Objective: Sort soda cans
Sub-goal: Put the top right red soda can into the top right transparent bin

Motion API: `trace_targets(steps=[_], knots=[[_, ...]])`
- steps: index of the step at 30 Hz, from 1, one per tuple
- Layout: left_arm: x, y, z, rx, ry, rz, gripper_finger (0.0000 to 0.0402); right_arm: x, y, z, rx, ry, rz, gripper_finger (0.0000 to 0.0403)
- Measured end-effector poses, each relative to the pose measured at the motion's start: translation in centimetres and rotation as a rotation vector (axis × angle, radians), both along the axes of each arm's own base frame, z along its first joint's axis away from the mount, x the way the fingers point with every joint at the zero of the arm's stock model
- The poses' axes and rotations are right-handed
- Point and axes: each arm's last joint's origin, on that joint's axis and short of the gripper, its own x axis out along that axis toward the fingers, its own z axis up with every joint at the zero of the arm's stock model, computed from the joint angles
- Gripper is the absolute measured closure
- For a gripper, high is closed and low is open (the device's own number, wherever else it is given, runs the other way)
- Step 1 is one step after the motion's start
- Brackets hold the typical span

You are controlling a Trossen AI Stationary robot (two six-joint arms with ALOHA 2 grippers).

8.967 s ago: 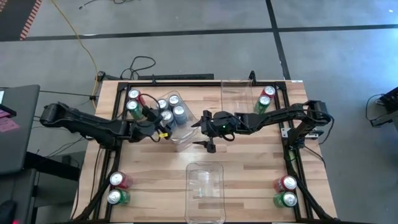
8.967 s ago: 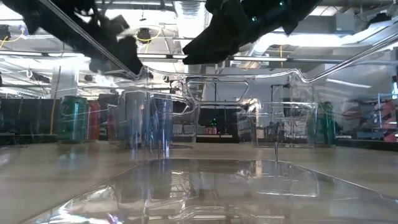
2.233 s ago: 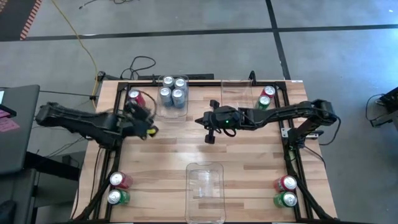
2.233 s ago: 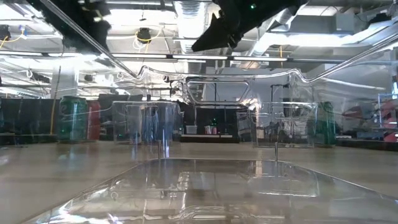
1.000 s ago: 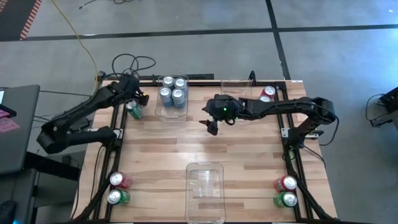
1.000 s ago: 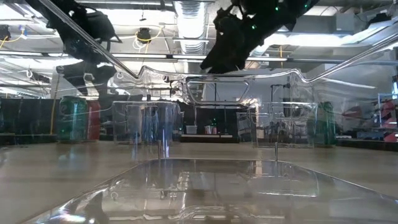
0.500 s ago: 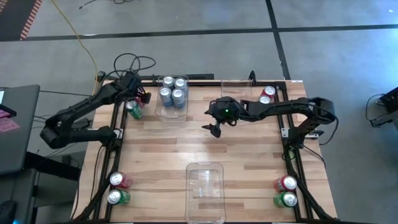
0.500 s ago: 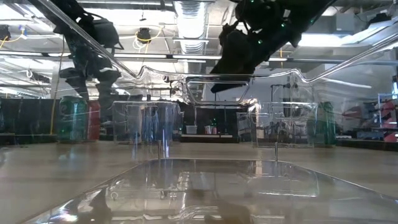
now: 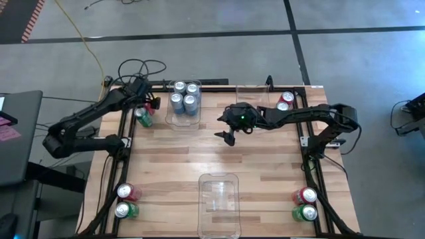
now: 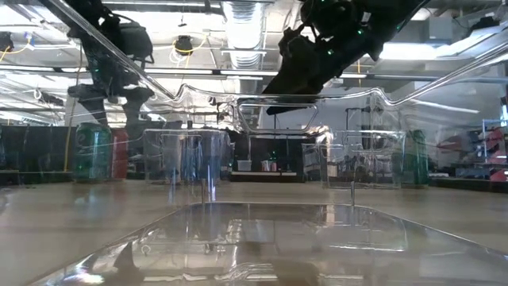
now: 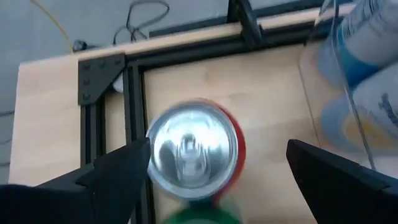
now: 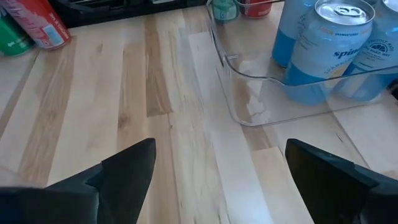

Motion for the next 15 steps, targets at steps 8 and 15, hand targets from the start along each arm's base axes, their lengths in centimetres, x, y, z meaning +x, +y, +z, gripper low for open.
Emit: trace_targets(steps=[8, 15], knots=[[2.4, -2.7, 5.3, -0.006, -0.067, -0.164, 0.0028, 0.0, 0.0, 0.0, -0.011, 0.002, 0.006, 0.0027], [3.1, -4.7, 12.2, 0.079, -0.042, -0.195, 0.0029, -0.1, 0.0, -0.2, -0.010, 0.024, 0.008, 0.0027]])
